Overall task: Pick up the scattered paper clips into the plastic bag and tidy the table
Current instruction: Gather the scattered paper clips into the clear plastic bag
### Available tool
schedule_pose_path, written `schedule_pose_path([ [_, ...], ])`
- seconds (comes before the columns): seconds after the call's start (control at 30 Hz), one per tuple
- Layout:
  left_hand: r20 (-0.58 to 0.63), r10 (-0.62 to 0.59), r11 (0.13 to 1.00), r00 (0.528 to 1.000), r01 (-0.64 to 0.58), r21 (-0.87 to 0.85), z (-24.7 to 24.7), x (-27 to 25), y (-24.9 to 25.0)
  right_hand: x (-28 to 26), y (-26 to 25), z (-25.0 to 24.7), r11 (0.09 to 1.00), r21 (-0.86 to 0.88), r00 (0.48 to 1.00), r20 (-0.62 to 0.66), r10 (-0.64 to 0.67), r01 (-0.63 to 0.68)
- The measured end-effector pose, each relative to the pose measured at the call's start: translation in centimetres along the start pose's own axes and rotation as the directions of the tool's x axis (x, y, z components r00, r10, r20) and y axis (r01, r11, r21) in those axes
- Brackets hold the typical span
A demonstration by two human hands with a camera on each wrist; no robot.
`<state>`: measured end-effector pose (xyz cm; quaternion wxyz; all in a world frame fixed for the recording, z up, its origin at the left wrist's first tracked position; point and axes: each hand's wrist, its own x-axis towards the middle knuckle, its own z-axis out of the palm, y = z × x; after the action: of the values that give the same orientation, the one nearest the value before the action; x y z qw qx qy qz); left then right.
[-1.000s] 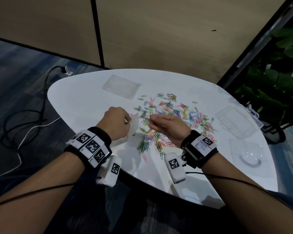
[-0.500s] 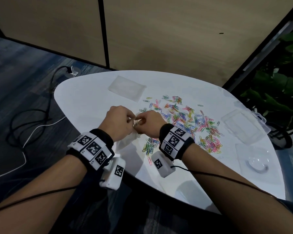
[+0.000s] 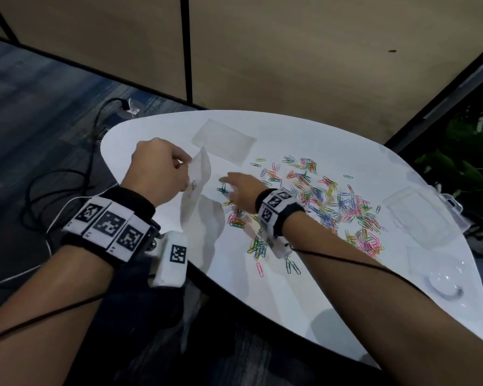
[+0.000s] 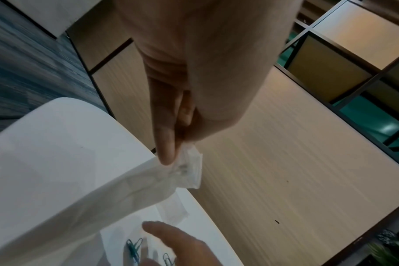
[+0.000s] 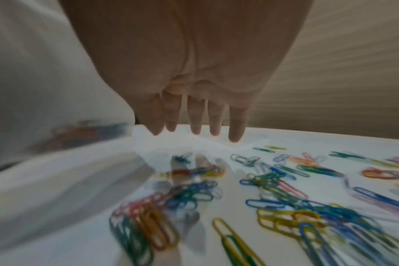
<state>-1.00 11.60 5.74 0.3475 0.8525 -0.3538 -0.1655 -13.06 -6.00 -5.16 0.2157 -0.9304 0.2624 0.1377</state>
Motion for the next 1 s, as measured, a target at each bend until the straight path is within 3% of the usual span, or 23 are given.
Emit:
schedule_pose_path([
  [0.07,0.012,-0.011,1.000,1.000,0.011,0.009,0.2,0.1,-0.4,1.6,-0.5,1.9,0.962,-0.254,0.995,0.050,-0.090,0.100],
  [0.13,0.026,-0.027,0.999,0.999,0.026,0.024,0.5,0.0,-0.7,2.0,-0.5,3.1,0.920,-0.373,0.993,0.061,-0.102,0.118],
  [0.3,0.084,-0.030,0.998,0.996,0.025,0.060,1.1,0.0,-0.7,0.2,1.0,5.1,0.906,-0.350,0.970,0.036,-0.241,0.238],
  [0.43,0.122,-0.027,0.996,0.992,0.016,0.085,1.6,-0.1,-0.1,-1.1,1.4,5.6,0.910,-0.337,0.962,-0.035,-0.269,0.242],
  [0.57,0.142,-0.038,0.995,0.989,0.024,0.098,1.5,-0.3,-0.1,-1.3,1.3,4.4,0.959,-0.266,0.989,-0.079,-0.125,0.100],
  [0.63,0.155,-0.041,0.995,0.987,0.026,0.094,1.5,-0.3,-0.1,-1.5,1.8,3.5,0.998,-0.046,0.984,-0.174,0.045,-0.054],
  [0.7,0.161,-0.032,0.996,0.986,0.017,0.093,1.6,-0.4,0.0,-2.1,2.6,2.5,0.948,0.256,0.940,-0.233,0.249,-0.187],
  [0.8,0.165,-0.035,0.996,0.986,0.021,0.083,1.8,-0.4,0.1,-2.9,4.3,1.3,0.743,0.622,0.880,-0.178,0.441,-0.247],
  [0.83,0.165,-0.037,0.996,0.986,0.024,0.081,1.9,-0.4,0.1,-3.3,4.5,0.6,0.617,0.756,0.874,-0.129,0.468,-0.218],
  [0.9,0.169,-0.041,0.996,0.985,0.027,0.088,2.0,-0.4,0.2,-4.1,4.4,-0.7,0.272,0.958,0.880,-0.047,0.472,-0.095],
  [0.97,0.176,-0.048,0.996,0.983,0.034,0.085,2.2,-0.4,0.2,-5.2,3.4,-2.4,-0.023,0.999,0.910,-0.022,0.415,0.034],
  [1.0,0.177,-0.049,0.996,0.983,0.034,0.083,2.3,-0.4,0.2,-5.7,2.5,-3.2,-0.120,0.990,0.928,-0.029,0.370,0.078],
])
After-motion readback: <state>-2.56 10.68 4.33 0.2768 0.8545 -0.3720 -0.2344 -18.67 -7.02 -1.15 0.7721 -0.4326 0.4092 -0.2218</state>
